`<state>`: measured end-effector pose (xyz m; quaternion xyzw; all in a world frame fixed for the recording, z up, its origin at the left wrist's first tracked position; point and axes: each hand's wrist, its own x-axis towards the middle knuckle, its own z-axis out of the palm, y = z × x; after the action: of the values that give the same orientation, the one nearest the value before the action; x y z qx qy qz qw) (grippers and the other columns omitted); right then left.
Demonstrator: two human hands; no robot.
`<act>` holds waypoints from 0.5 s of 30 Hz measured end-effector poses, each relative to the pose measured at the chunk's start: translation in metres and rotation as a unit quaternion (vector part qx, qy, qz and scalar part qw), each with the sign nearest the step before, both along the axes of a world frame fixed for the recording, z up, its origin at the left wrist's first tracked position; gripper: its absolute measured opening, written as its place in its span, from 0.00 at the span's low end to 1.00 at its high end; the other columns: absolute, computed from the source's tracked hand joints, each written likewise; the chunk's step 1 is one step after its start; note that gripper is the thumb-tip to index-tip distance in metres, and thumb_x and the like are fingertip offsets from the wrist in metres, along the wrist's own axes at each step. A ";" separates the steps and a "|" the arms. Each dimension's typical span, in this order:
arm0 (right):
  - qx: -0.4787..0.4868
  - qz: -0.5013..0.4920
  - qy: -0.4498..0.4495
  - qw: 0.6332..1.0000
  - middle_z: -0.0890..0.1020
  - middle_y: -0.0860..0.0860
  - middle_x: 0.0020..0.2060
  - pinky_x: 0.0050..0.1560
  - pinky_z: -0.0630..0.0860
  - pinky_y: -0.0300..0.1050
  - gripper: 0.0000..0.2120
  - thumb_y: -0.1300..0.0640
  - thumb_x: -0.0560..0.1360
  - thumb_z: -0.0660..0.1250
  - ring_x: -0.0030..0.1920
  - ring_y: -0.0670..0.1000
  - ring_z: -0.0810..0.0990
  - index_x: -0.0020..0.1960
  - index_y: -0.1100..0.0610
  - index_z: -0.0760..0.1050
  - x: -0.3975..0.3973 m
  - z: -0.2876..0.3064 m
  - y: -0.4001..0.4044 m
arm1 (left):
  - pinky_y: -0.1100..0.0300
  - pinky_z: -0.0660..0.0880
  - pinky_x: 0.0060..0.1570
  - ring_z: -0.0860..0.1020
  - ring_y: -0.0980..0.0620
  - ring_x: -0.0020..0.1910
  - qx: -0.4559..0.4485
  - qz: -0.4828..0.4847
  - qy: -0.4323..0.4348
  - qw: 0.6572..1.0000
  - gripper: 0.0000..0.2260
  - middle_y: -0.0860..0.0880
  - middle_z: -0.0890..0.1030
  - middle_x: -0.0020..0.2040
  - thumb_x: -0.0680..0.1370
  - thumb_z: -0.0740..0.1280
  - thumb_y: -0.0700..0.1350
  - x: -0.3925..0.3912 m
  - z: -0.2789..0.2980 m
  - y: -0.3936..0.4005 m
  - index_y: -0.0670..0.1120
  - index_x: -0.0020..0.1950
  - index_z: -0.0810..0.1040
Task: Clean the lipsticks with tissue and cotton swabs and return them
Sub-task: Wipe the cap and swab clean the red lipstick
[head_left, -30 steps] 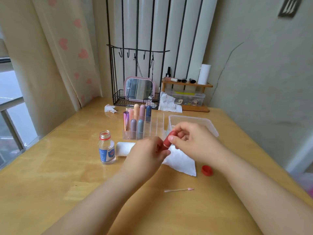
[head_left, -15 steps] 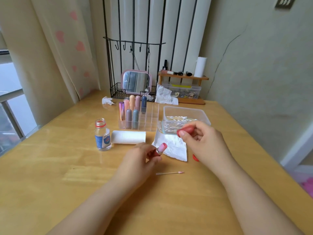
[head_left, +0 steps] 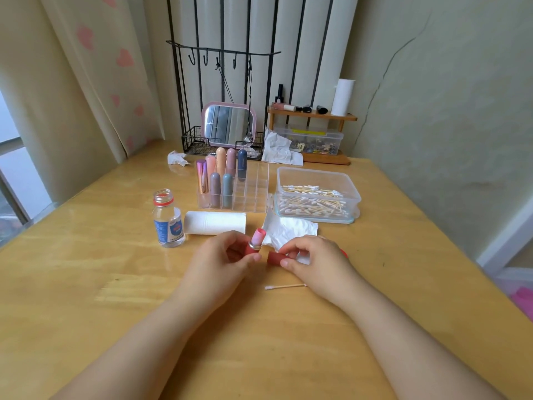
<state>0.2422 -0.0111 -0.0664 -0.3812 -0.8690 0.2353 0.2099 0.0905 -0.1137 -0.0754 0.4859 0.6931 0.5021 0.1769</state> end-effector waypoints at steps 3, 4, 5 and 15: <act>0.010 -0.007 -0.013 1.000 0.77 0.40 0.43 0.57 0.65 0.42 0.08 0.52 0.73 0.70 0.54 0.45 0.70 0.52 0.45 0.80 0.000 -0.002 -0.001 | 0.64 0.73 0.39 0.76 0.58 0.34 0.009 0.002 -0.037 0.999 0.06 0.52 0.80 0.37 0.72 0.73 0.42 0.001 0.000 0.001 0.52 0.42 0.78; 0.016 -0.009 -0.024 1.000 0.77 0.41 0.45 0.58 0.64 0.42 0.09 0.51 0.73 0.70 0.56 0.45 0.70 0.53 0.45 0.80 -0.001 -0.003 -0.002 | 0.63 0.73 0.39 0.76 0.57 0.35 0.015 0.000 -0.049 0.999 0.06 0.52 0.80 0.37 0.72 0.73 0.41 0.002 0.001 0.001 0.52 0.42 0.78; 0.023 -0.011 -0.035 0.999 0.77 0.42 0.48 0.59 0.64 0.42 0.11 0.51 0.73 0.70 0.58 0.46 0.70 0.55 0.45 0.79 -0.002 -0.003 -0.003 | 0.63 0.72 0.39 0.75 0.57 0.35 0.020 -0.001 -0.059 0.998 0.07 0.53 0.78 0.37 0.71 0.74 0.41 0.003 0.002 0.001 0.52 0.41 0.79; -0.182 0.077 0.112 0.974 0.81 0.45 0.47 0.52 0.77 0.37 0.14 0.60 0.72 0.72 0.45 0.40 0.80 0.52 0.45 0.76 0.005 0.043 -0.038 | 0.61 0.72 0.44 0.75 0.52 0.39 0.068 -0.082 -0.198 0.974 0.03 0.48 0.81 0.37 0.70 0.74 0.41 0.009 0.018 -0.010 0.46 0.42 0.83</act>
<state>0.2474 -0.0487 -0.0236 -0.3168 -0.8093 0.4459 0.2140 0.0996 -0.1238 -0.0574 0.4431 0.5663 0.6183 0.3174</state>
